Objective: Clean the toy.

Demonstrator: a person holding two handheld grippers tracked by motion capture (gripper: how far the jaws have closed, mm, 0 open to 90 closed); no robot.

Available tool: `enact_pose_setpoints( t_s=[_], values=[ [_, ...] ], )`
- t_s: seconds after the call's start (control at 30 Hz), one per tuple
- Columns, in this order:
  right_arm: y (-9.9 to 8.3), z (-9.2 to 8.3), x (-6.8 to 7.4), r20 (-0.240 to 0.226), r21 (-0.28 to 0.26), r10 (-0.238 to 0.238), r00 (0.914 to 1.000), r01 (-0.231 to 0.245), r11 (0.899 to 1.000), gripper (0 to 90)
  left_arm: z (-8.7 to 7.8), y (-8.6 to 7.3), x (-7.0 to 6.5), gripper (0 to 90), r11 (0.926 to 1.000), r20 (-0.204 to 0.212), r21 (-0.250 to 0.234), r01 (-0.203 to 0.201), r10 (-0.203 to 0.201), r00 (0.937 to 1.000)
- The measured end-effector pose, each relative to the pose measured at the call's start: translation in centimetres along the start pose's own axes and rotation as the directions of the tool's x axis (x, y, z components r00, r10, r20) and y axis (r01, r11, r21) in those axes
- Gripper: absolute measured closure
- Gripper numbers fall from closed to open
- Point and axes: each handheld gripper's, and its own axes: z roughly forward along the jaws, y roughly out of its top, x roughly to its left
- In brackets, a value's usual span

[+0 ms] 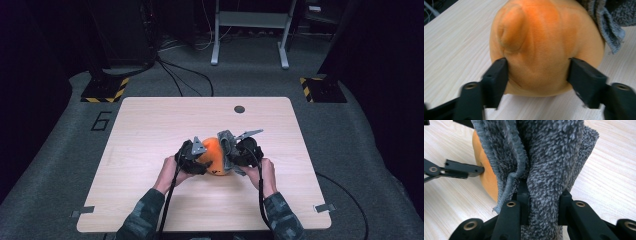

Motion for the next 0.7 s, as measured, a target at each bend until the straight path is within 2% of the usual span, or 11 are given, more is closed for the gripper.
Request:
enact_pose_setpoints(
  t_s=[0.03,0.13,0.23,0.27,0.37,0.43,0.47,0.5,0.53,0.6,0.7],
  values=[
    [0.0,0.0,0.0,-0.001,-0.002,0.004,1.0000,-0.004,1.000,71.8,0.0,0.1,0.0,44.9,0.9999,-0.001,0.002,-0.011,0.011,0.9999],
    [-0.1,-0.1,-0.4,0.003,-0.008,0.016,0.9999,-0.016,1.000,71.7,0.1,0.1,-0.3,67.5,0.9999,0.002,-0.011,-0.002,0.002,1.0000],
    [-0.3,-0.4,-0.7,0.003,-0.013,0.015,0.9999,-0.015,1.000,71.7,0.0,0.1,-0.5,77.9,0.9987,-0.011,-0.040,0.032,-0.033,0.9994],
    [-0.3,-0.5,-0.7,0.004,-0.021,0.025,0.9997,-0.025,0.999,71.6,-0.1,0.1,-0.6,79.6,0.9967,-0.017,-0.056,0.060,-0.061,0.9980],
    [-0.3,-1.2,-1.0,0.005,-0.034,0.028,0.9996,-0.027,0.999,71.5,-0.4,0.1,-1.1,81.1,0.9887,-0.047,-0.102,0.109,-0.114,0.9923],
    [-0.1,-1.8,-0.8,0.012,-0.047,0.027,0.9996,-0.026,0.999,71.5,-0.5,0.2,-1.4,81.7,0.9816,-0.064,-0.126,0.144,-0.152,0.9863],
    [0.1,-2.1,-0.6,0.012,-0.058,0.025,0.9996,-0.024,0.998,71.5,-0.5,0.3,-1.8,81.7,0.9763,-0.088,-0.146,0.160,-0.174,0.9809],
    [0.3,-2.6,-0.3,0.013,-0.057,0.013,0.9998,-0.012,0.998,71.4,-0.6,0.4,-2.0,81.8,0.9747,-0.093,-0.147,0.168,-0.183,0.9787],
    [0.6,-2.9,0.0,0.014,-0.066,0.008,0.9999,-0.007,0.998,71.4,-0.5,0.4,-2.1,81.8,0.9707,-0.108,-0.157,0.182,-0.200,0.9738],
    [1.1,-3.5,0.8,0.018,-0.080,-0.020,0.9996,0.021,0.997,71.4,-0.5,0.4,-2.4,81.8,0.9621,-0.113,-0.175,0.210,-0.231,0.9664],
    [2.0,-4.0,2.0,0.015,-0.093,-0.041,0.9991,0.042,0.995,71.4,-0.6,0.3,-2.8,81.8,0.9514,-0.104,-0.192,0.241,-0.264,0.9589]
  ],
)
